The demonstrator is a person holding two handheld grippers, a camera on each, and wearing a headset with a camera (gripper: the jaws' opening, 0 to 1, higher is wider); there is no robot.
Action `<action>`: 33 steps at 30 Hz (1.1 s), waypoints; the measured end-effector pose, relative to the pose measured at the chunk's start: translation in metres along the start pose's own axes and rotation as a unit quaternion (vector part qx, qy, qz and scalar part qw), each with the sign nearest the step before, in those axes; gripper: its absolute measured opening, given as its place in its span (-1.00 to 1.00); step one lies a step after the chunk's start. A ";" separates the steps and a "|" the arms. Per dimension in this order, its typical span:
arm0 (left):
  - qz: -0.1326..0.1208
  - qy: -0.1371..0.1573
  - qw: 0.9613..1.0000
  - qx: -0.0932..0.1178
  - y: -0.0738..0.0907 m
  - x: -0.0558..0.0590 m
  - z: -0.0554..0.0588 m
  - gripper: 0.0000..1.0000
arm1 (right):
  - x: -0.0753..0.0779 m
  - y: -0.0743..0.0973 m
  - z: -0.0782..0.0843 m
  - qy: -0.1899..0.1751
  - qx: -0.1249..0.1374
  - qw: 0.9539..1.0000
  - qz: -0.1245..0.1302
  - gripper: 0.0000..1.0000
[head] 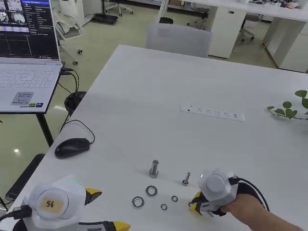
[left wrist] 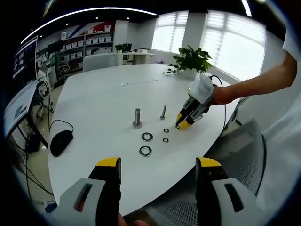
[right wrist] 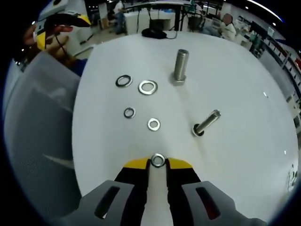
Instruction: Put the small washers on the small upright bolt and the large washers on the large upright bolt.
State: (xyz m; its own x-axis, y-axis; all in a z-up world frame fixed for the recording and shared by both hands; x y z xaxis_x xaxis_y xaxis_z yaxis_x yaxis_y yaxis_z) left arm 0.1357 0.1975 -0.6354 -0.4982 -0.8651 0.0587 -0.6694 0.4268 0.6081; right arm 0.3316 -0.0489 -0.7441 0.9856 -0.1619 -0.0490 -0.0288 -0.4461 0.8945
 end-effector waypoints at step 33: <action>0.000 -0.001 1.000 0.003 0.000 -0.002 -0.004 0.26 | 0.006 0.001 0.002 0.066 -0.006 0.998 -0.023 -0.73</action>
State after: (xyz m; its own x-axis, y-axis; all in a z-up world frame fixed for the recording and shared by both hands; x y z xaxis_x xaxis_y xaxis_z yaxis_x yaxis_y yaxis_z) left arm 0.1395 0.1980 -0.6323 -0.4989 -0.8648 0.0576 -0.6725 0.4282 0.6037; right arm 0.3368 -0.0517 -0.7440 0.9992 -0.0241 -0.0321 0.0183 -0.4393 0.8981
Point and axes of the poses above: the centre of the closed fingertips' face, and the gripper's own axes: y roughly backward along the fingers, x roughly to its right, z roughly out of its underside, the point moved 9 cm from there along y, roughly backward along the fingers, and after that the axes turned 8 degrees about -y, right-handed, at the moved point
